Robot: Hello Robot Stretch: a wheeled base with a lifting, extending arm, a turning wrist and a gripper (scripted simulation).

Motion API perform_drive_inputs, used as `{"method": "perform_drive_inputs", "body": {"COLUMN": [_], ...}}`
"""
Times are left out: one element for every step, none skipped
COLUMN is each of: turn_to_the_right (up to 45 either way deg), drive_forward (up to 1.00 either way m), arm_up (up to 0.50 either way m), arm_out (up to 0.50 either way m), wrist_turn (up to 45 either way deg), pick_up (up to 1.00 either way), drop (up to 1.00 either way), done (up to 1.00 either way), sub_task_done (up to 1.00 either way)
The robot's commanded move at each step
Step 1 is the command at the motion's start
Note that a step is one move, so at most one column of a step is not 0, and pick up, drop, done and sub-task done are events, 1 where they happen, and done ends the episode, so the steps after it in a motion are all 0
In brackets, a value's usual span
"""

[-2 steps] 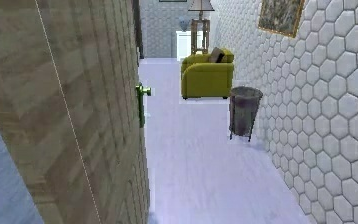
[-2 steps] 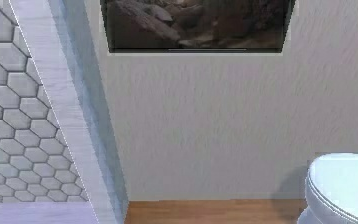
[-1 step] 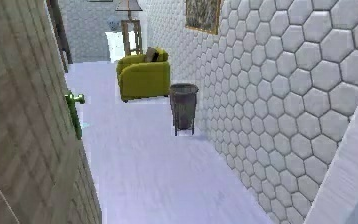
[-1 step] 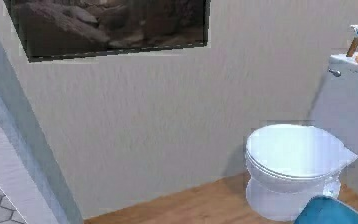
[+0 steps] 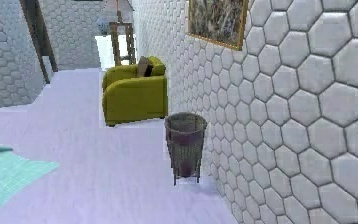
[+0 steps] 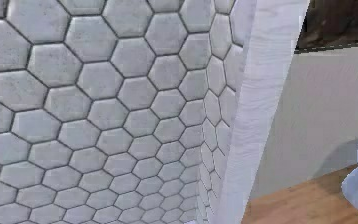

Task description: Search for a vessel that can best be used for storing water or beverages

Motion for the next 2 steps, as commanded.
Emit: {"method": "perform_drive_inputs", "body": {"turn_to_the_right": [-24.0,0.0], "drive_forward": [0.00,0.55], "arm_up": [0.00,0.00], "arm_out": [0.00,0.00], "wrist_turn": [0.0,0.0], "pick_up": [0.00,0.00], "drop": [0.00,0.00], "done": [0.00,0.00], "sub_task_done": [0.00,0.00]}}
